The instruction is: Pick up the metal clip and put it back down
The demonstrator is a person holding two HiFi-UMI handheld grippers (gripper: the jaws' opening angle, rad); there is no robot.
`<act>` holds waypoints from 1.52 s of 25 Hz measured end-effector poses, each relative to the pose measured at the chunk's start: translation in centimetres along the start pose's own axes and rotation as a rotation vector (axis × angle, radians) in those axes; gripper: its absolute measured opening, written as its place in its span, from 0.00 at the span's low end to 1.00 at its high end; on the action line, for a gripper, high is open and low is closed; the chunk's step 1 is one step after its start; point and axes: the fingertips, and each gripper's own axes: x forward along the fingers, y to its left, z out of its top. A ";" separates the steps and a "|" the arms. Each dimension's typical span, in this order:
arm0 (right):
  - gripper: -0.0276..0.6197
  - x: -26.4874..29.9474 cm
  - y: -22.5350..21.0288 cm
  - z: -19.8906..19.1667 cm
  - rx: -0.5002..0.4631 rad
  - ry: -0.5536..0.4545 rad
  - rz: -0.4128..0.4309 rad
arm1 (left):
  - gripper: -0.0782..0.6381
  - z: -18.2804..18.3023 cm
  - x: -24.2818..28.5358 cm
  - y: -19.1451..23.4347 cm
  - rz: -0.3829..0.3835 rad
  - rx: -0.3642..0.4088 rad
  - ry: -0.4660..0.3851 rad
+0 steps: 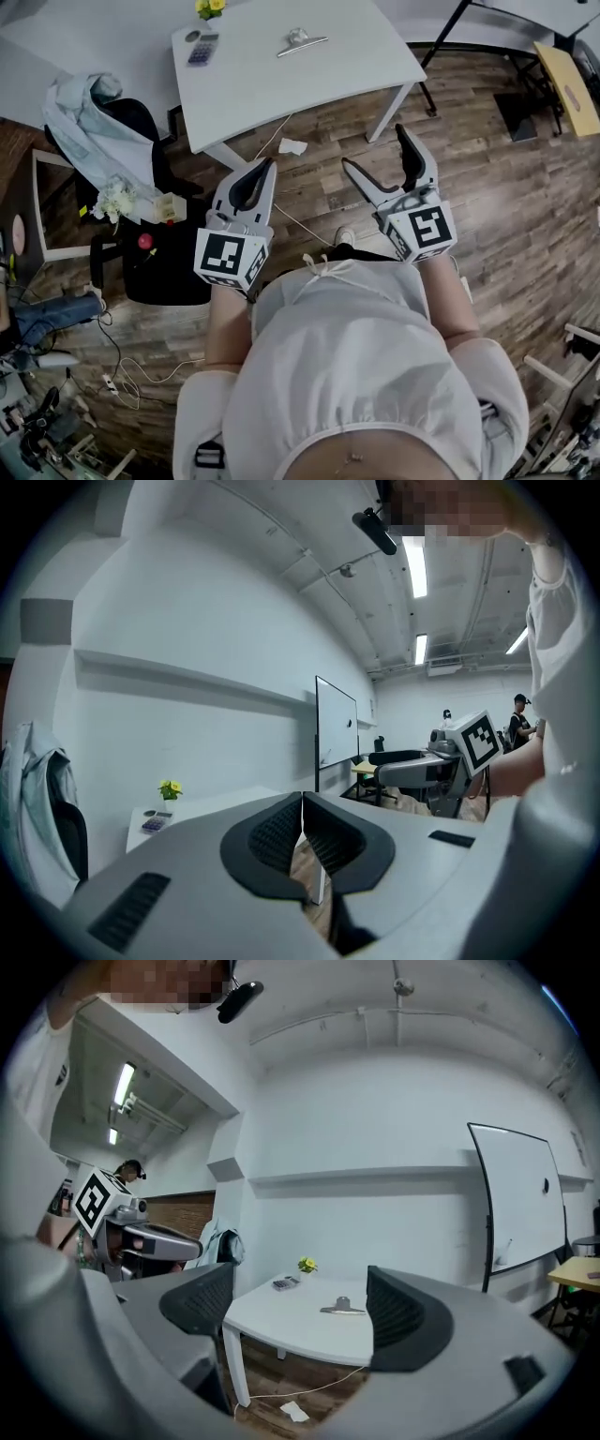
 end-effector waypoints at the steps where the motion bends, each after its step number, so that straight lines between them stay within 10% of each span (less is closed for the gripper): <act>1: 0.73 0.7 -1.3 0.0 -0.005 0.002 0.016 | 0.14 0.2 1.3 -0.2 0.011 0.002 -0.002; 15: 0.73 10.7 -10.9 -2.6 0.052 0.106 0.095 | 0.14 0.8 11.5 3.6 0.134 0.007 0.030; 38: 0.73 42.6 -16.8 -16.4 0.147 0.555 0.110 | 0.14 -4.6 29.4 29.0 0.116 -0.098 0.092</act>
